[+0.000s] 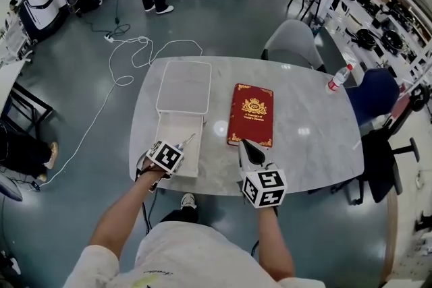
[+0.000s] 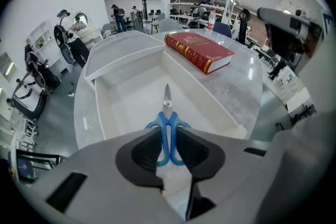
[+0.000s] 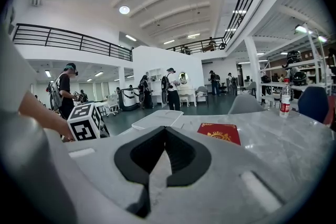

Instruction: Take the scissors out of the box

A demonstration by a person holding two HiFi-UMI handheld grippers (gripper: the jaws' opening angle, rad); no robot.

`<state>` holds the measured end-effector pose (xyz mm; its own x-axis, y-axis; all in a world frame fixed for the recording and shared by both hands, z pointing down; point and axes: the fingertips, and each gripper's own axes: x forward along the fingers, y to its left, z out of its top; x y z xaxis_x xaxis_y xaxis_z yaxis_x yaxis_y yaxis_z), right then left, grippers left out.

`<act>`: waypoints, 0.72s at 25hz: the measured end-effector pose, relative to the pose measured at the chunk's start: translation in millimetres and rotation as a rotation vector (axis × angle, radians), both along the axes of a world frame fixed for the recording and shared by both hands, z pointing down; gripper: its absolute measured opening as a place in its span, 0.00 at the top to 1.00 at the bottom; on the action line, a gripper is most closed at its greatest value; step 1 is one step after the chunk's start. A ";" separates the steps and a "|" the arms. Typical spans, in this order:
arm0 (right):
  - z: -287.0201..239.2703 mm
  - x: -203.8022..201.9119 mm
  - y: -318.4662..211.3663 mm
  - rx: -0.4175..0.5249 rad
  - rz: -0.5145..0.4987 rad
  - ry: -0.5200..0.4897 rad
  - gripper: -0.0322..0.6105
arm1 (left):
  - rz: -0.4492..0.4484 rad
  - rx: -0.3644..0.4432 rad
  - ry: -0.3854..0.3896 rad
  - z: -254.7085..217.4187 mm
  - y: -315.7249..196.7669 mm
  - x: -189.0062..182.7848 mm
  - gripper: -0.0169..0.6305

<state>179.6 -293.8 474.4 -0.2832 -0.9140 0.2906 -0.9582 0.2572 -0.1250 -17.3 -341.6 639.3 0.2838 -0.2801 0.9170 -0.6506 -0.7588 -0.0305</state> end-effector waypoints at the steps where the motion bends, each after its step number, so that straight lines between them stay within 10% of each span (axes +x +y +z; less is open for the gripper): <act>1: -0.8 -1.5 1.0 0.001 -0.004 0.000 0.94 | -0.004 0.010 0.000 -3.8 0.4 -2.3 0.85; 18: -9.9 -24.5 17.7 0.024 -0.083 0.017 0.94 | -0.111 0.199 0.125 -64.6 11.7 -26.9 0.85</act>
